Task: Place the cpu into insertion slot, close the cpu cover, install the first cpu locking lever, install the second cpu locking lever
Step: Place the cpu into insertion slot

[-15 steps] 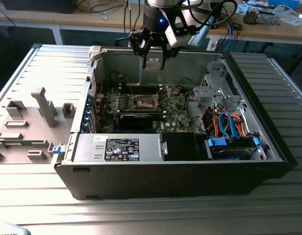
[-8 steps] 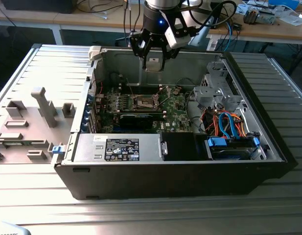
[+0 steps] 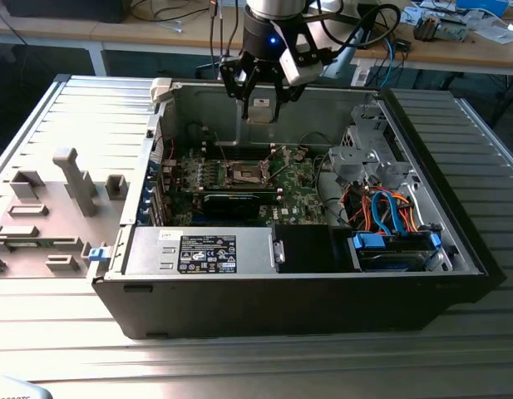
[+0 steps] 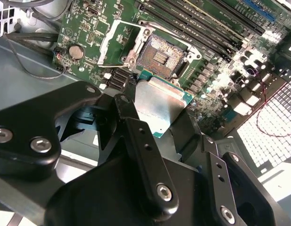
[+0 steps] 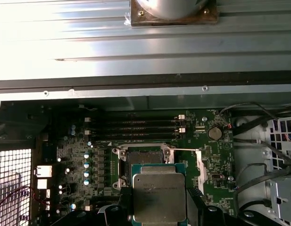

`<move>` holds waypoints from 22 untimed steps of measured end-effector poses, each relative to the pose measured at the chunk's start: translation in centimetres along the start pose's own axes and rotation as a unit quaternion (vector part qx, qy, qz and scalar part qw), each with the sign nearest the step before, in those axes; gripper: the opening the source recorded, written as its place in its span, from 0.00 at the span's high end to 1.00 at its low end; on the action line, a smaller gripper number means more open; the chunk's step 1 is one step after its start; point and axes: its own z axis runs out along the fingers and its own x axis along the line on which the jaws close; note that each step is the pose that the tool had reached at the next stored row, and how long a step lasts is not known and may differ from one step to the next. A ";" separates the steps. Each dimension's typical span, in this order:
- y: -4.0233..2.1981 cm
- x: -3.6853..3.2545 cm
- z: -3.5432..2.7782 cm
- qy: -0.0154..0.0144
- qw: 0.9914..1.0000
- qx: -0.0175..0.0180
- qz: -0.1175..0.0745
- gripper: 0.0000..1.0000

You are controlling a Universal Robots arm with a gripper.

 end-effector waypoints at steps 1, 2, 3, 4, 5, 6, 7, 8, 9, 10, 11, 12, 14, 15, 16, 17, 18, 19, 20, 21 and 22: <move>0.00 0.00 0.03 0.000 1.000 0.000 0.000 0.46; -0.01 0.00 0.05 0.000 1.000 0.000 0.000 0.46; -0.02 0.00 0.07 0.000 1.000 0.000 0.000 0.46; -0.02 0.00 0.08 0.000 1.000 0.000 0.000 0.46; -0.02 0.00 0.11 0.000 1.000 0.000 0.000 0.46; -0.02 0.00 0.14 0.000 1.000 0.000 0.000 0.46; -0.03 0.01 0.15 0.000 1.000 0.000 0.000 0.46; -0.03 0.01 0.17 0.000 1.000 0.000 0.000 0.46; -0.03 0.01 0.19 0.000 1.000 0.000 0.000 0.46; -0.03 0.01 0.21 0.000 1.000 0.000 0.000 0.46; -0.04 0.01 0.23 0.000 1.000 0.000 0.000 0.46; -0.04 0.01 0.24 0.000 1.000 0.000 0.000 0.46; -0.04 0.01 0.26 0.000 1.000 0.000 0.000 0.46; -0.04 0.01 0.27 0.000 1.000 0.000 0.000 0.46; -0.04 0.01 0.29 0.000 1.000 0.000 0.000 0.46; -0.04 0.01 0.33 0.000 1.000 0.000 0.000 0.46; -0.05 0.01 0.38 0.000 1.000 0.000 0.000 0.46; -0.05 0.00 0.43 0.000 1.000 0.000 0.000 0.46; -0.06 0.00 0.47 0.000 1.000 0.000 0.000 0.46; -0.06 0.00 0.54 0.000 1.000 0.000 0.000 0.46; -0.07 0.00 0.62 0.000 1.000 0.000 0.000 0.46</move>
